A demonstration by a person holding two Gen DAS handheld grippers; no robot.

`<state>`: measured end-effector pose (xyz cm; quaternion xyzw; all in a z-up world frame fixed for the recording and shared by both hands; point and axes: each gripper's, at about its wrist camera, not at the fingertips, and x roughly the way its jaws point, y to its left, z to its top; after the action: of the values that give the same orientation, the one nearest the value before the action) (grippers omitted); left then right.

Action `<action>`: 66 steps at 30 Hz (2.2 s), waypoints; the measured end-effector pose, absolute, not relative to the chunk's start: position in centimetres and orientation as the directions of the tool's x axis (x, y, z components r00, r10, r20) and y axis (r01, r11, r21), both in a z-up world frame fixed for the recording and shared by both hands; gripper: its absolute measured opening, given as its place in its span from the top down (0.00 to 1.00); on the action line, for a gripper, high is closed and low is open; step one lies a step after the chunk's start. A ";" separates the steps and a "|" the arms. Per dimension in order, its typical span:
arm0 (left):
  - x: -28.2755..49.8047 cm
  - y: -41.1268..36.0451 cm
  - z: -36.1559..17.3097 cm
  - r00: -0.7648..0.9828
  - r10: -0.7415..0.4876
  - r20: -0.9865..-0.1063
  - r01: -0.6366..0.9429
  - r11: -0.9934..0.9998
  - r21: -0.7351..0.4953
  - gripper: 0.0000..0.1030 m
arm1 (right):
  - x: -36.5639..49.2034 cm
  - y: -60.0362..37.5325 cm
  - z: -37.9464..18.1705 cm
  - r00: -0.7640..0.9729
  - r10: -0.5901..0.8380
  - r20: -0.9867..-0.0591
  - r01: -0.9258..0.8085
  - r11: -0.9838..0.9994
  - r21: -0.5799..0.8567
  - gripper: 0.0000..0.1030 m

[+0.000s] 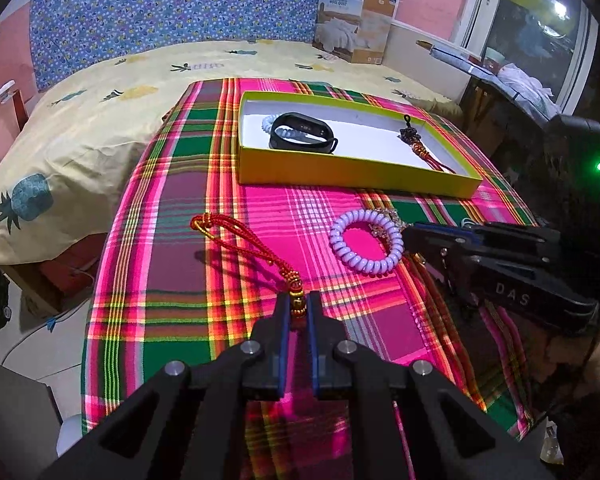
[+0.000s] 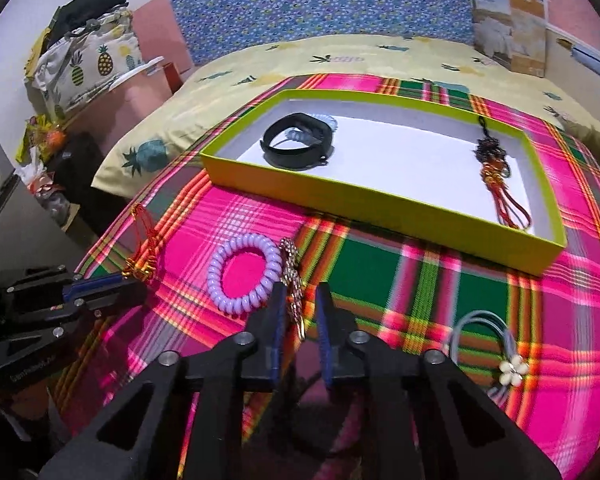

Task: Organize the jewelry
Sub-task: 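Grasp the red cord tassel with the left tool while the right tool grasps the gold chain, then carry the tassel and gold chain into the white box and open both tools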

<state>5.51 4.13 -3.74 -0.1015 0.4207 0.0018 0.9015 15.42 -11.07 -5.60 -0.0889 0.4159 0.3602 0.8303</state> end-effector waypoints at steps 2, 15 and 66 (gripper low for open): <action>5.6 4.1 -3.8 0.645 -0.084 -0.759 -0.088 0.979 -0.183 0.92 | 15.4 -10.9 -5.5 0.400 0.518 -0.756 -0.676 0.724 0.138 0.94; 5.4 3.6 -2.8 0.669 -0.099 -0.737 -0.052 0.982 -0.180 0.92 | 14.7 -12.8 -4.0 0.463 0.518 -0.719 -0.631 0.762 0.144 0.94; 19.3 -0.2 1.5 0.711 -0.177 -0.681 0.127 0.984 -0.123 0.92 | 23.8 -18.9 -1.4 0.601 0.433 -0.672 -0.451 0.878 0.162 0.94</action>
<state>19.31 -0.17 1.53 -0.0338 0.3715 -0.0821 0.9242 23.77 -18.94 -1.41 -0.0121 0.3720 0.2467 0.8948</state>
